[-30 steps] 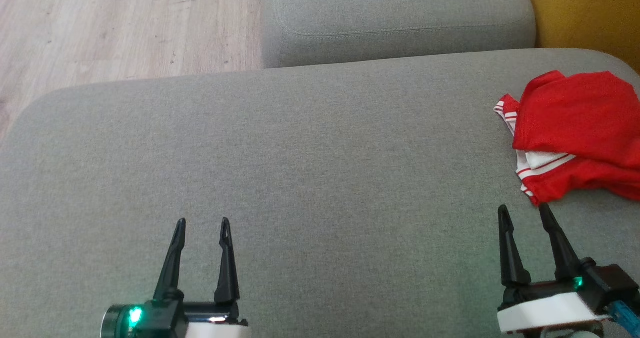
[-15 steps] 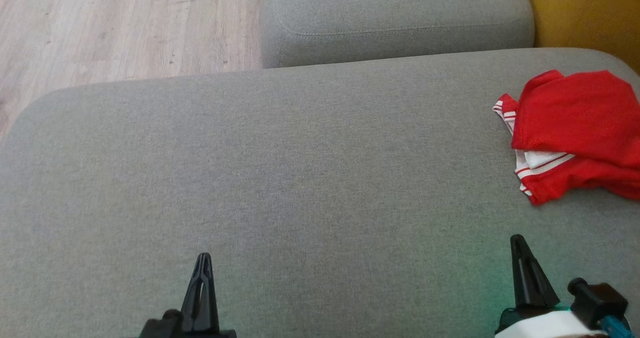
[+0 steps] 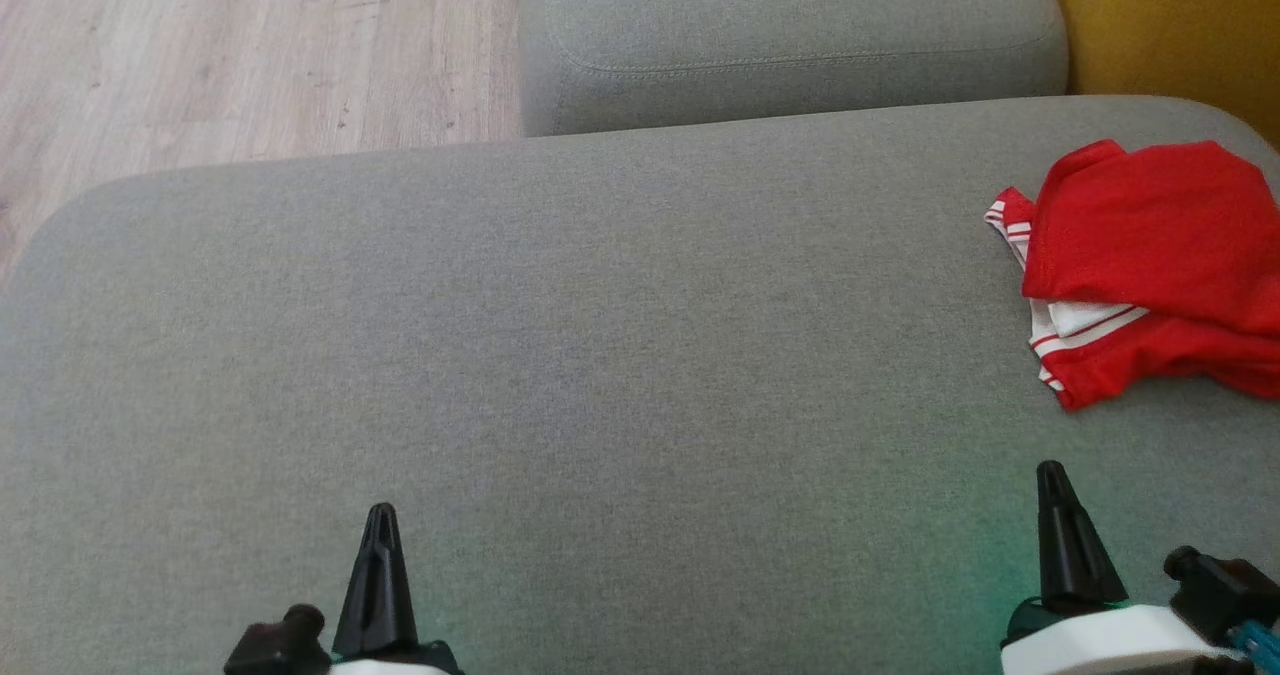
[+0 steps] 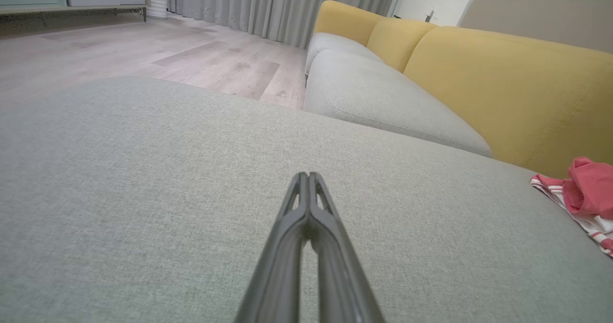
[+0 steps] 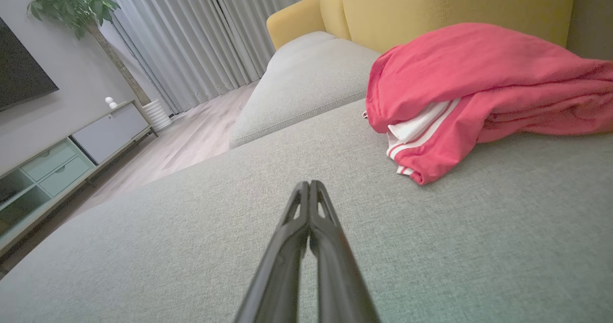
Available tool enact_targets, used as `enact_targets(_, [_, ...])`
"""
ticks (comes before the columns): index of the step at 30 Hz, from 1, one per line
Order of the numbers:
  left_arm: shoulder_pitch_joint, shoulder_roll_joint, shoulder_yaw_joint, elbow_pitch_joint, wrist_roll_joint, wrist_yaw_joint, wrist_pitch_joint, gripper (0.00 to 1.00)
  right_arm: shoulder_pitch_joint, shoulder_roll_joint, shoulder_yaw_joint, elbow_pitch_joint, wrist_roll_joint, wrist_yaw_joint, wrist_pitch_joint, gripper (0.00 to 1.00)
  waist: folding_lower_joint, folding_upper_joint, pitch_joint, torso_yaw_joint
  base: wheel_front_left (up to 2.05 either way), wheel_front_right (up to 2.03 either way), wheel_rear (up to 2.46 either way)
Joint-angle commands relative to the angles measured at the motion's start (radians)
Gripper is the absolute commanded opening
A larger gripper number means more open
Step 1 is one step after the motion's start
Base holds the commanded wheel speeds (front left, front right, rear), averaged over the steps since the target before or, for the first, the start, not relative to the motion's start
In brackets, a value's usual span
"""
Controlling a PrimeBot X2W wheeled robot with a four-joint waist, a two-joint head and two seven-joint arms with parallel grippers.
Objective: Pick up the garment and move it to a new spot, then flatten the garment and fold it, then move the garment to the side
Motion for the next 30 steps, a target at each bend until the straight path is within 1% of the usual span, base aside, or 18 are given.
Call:
enact_targets(1, [-0.044,0.009,0.019,-0.026,-0.033,-0.013,0.003,0.0,-0.044,-0.012,-0.004,-0.026,0.035,0.001,0.005,0.0,-0.0001,0.0,0.0,0.0,0.0,0.0,0.0])
enact_targets(26, [-0.093,0.019,0.079,0.001,-0.339,-0.069,0.065,0.0,-0.095,-0.018,-0.021,-0.011,0.337,0.003,0.067,0.0,-0.0001,0.0,0.0,-0.002,0.0,0.0,0.0])
enact_targets(30, [-0.099,0.02,0.087,0.004,-0.375,-0.076,0.073,0.0,-0.101,-0.019,-0.023,-0.009,0.373,0.003,0.075,0.0,-0.0001,0.0,0.0,-0.002,0.0,0.0,0.0])
